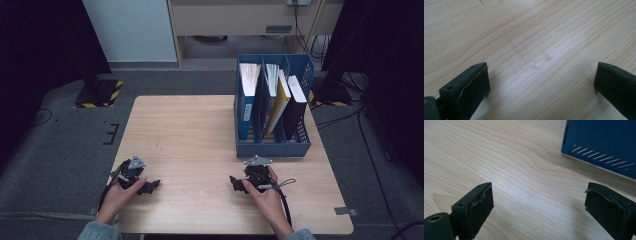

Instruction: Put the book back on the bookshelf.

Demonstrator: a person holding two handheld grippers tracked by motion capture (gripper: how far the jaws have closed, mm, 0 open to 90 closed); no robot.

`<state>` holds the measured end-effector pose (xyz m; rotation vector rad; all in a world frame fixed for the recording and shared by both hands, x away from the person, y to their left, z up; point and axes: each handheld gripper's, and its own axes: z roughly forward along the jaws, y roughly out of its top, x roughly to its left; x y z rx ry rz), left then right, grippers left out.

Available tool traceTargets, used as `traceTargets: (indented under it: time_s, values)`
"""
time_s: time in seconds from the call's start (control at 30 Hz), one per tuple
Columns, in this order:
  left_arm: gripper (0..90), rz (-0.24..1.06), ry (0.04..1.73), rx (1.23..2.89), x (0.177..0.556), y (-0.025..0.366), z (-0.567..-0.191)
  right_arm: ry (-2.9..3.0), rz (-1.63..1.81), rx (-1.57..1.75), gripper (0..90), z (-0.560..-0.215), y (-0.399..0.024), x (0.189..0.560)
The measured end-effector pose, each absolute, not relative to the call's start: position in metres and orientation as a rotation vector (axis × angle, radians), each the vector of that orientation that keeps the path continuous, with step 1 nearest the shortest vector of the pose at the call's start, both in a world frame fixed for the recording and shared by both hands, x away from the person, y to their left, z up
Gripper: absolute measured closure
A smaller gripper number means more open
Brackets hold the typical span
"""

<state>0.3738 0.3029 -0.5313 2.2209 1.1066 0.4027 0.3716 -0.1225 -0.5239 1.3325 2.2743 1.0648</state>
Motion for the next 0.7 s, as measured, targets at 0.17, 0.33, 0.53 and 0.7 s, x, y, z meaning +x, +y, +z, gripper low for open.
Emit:
traceTargets:
  time_s: [0.17,0.33,0.53,0.7]
  values:
    - [0.0,0.402,1.105,2.222,0.374,0.303,-0.531,2.291,1.053,1.360,8.6,-0.529,-0.114,0.373]
    - [0.0,0.401,1.102,2.224,0.374,0.303,-0.531,2.268,1.027,1.368,8.9,-0.534,-0.113,0.375]
    - [0.0,0.400,1.101,2.226,0.374,0.303,-0.531,2.236,1.002,1.316,7.3,-0.538,-0.108,0.373]
    - [0.0,0.398,1.100,2.232,0.374,0.303,-0.531,2.264,0.949,1.274,4.0,-0.539,-0.103,0.373]
